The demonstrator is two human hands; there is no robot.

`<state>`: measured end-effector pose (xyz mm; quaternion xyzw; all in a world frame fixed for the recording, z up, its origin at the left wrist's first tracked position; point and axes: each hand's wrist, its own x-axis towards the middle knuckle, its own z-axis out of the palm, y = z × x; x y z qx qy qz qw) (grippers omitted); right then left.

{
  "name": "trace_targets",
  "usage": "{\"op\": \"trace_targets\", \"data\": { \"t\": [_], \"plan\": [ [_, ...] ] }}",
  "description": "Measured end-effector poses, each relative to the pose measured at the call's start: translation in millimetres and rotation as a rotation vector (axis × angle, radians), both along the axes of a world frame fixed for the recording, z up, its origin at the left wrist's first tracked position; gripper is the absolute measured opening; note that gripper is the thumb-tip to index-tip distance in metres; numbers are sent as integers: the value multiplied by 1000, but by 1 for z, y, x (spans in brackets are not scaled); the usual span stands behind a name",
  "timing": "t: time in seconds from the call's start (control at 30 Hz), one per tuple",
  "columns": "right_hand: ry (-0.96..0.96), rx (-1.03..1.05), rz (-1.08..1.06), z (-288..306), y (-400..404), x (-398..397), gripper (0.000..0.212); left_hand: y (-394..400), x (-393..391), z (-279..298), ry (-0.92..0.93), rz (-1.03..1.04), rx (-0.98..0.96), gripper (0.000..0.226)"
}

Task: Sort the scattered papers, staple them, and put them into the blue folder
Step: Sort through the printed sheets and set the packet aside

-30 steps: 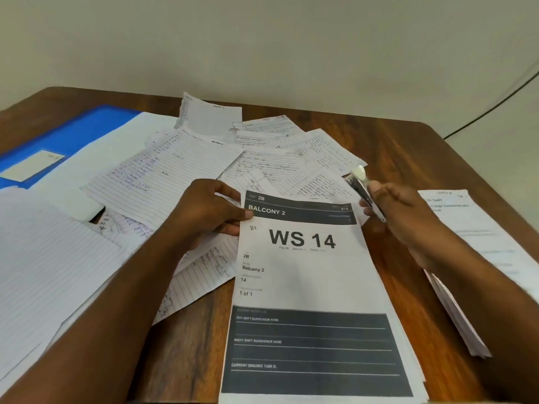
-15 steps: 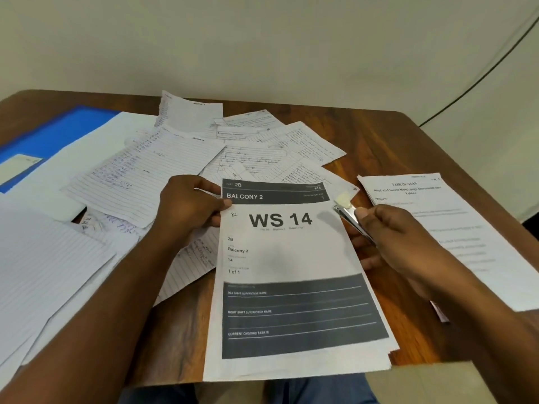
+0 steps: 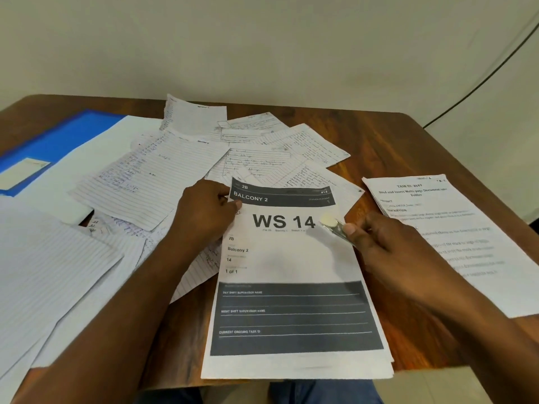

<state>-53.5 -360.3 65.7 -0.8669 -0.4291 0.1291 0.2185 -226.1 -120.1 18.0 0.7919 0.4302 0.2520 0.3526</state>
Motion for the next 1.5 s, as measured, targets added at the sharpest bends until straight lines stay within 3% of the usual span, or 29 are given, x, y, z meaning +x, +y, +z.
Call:
{"op": "trace_targets", "data": {
  "t": [0.13,0.2,0.3,0.63,0.7,0.83,1.0,1.13,1.27,1.5],
  "plan": [
    [-60,-10,-44,-9,5,20,27,2,-1,-2,-37,-29,-35,12],
    [-266,-14,-132,-22,9,35,20,5,-3,-3,-86,-25,-110,16],
    [-474,-66,-250,-40,12,43,30,8,-6,-4,-186,2,-251,16],
    [-650,-159,-315,-39,12,32,56,20,-12,1,-357,27,-439,12],
    [-554,-24,-277,-32,19,27,63,18,-12,4,-392,30,-428,12],
    [-47,176,-199,-22,45,24,65,14,-10,15,-531,32,-390,7],
    [626,538,-105,-11,67,23,27,7,-8,43,-754,55,-366,13],
    [630,833,-51,14,70,12,19,-6,-13,72,-931,-121,-371,21],
    [566,1102,-29,37,75,-8,16,-22,-12,84,-812,-183,-205,23],
    [529,1093,-23,36,90,-24,13,-25,-4,68,-774,-90,-148,18]
  ]
}}
